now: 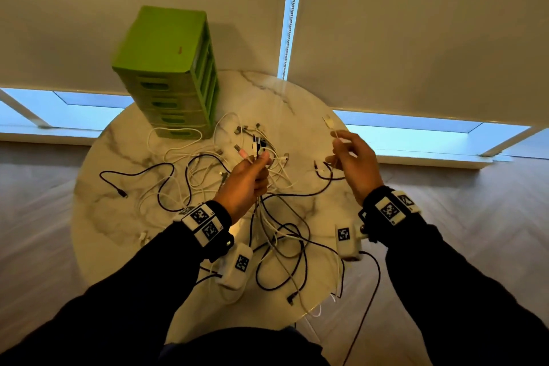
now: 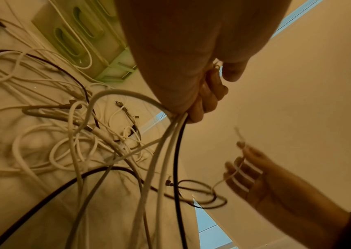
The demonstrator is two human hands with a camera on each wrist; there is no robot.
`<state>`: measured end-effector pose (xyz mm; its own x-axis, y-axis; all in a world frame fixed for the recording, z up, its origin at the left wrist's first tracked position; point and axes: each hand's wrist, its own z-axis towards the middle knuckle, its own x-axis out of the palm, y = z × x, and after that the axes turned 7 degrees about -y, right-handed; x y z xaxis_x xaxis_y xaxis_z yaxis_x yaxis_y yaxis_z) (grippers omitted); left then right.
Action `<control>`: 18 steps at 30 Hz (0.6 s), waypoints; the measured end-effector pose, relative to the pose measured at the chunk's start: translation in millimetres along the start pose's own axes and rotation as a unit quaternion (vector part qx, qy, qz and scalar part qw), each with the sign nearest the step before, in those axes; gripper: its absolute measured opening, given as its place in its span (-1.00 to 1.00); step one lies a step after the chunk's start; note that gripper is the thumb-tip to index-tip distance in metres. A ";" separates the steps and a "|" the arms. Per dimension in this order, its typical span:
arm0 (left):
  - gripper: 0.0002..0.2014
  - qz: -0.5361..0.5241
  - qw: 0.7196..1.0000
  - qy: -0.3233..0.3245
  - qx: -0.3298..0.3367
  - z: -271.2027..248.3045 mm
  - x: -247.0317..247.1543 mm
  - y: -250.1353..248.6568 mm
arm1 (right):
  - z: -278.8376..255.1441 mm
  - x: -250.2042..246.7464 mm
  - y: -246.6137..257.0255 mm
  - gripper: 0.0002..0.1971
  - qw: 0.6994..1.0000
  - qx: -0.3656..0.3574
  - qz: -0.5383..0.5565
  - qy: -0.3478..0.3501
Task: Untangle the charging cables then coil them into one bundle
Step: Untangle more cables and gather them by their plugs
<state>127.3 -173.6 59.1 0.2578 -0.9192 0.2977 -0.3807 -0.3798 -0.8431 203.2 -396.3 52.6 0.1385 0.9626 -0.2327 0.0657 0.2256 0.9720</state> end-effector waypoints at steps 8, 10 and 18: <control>-0.72 -0.022 0.996 0.007 0.086 -13.6 -2.5 -18.4 | -63.6 60.7 33.3 -0.90 0.984 -0.055 -0.021 0.168; -0.74 0.007 0.995 0.023 0.099 -14.9 -10.7 -19.1 | -78.0 70.3 25.0 -0.94 0.982 -0.051 -0.016 0.182; -0.73 0.020 0.995 -0.004 0.099 -14.7 -51.1 -16.9 | -127.9 88.7 10.1 -0.82 0.968 -0.101 -0.079 0.217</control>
<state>107.6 -121.7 64.7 0.2539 -0.9320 0.2587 -0.2092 -0.3141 -0.9261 89.8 -289.5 45.9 -0.2891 0.8757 -0.3869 -0.1485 0.3582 0.9218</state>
